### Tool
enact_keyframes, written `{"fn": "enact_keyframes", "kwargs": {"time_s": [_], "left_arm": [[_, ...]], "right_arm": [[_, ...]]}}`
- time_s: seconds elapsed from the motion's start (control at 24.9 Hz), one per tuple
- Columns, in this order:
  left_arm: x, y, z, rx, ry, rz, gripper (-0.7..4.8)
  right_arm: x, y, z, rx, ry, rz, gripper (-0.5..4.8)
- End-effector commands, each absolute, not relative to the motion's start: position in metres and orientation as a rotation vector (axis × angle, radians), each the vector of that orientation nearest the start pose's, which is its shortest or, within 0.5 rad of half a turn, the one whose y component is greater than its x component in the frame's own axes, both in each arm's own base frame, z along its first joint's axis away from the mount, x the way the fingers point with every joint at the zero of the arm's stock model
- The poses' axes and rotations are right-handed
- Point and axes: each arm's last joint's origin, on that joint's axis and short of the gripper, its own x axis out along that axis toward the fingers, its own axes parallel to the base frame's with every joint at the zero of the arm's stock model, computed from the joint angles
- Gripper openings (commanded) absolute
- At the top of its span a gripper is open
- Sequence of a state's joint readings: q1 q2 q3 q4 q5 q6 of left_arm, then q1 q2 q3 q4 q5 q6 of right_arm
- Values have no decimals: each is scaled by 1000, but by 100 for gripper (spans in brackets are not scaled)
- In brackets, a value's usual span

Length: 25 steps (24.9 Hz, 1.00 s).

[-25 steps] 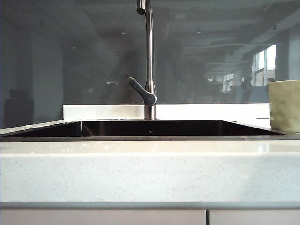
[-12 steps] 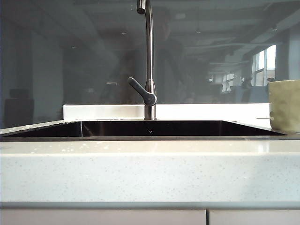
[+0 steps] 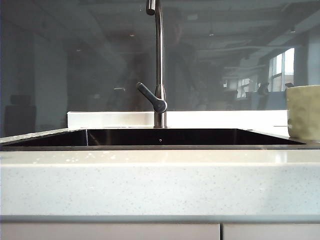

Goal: Pick up the mug next to the sink, go to the faucet to get some water, pour the water into the sink, and finally put the mug back to its place.

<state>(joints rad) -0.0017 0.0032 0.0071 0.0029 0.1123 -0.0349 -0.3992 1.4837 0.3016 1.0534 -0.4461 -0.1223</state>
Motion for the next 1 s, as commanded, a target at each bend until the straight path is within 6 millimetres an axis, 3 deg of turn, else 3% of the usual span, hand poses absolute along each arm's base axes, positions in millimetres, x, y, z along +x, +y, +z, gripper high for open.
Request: {"fn": "enact_keyframes", "kwargs": {"time_s": [0.04, 0.16, 0.2, 0.28, 0.44, 0.52, 0.68, 0.84, 0.92, 1.0], "left_arm": [[97, -3, 168, -33, -17, -111, -4], [97, -3, 168, -33, -17, -111, -4], [97, -3, 168, -33, -17, -111, -4], [97, -3, 168, -33, -18, -110, -4], [97, -3, 168, -33, -20, -111, -4], [97, -3, 168, -33, -20, -111, -5], [97, -3, 169, -35, -29, -112, -4], [96, -3, 179, -31, -132, -118, -5], [95, -3, 184, -45, -187, -119, -5], [95, -3, 185, -91, -192, -125, -5]], "right_arm": [[229, -83, 154, -59, 80, 52, 198], [232, -84, 157, -67, 61, 52, 197], [233, -85, 158, -69, 58, 51, 180], [234, -85, 159, -69, 58, 51, 93], [234, -85, 159, -69, 58, 52, 75], [234, -85, 159, -70, 57, 52, 17], [234, -85, 163, -22, 16, 49, 5], [237, -85, 186, 110, -169, 66, -5], [250, -79, 200, 222, -192, 123, -5], [270, -59, 214, 237, -187, 212, -5]]}}
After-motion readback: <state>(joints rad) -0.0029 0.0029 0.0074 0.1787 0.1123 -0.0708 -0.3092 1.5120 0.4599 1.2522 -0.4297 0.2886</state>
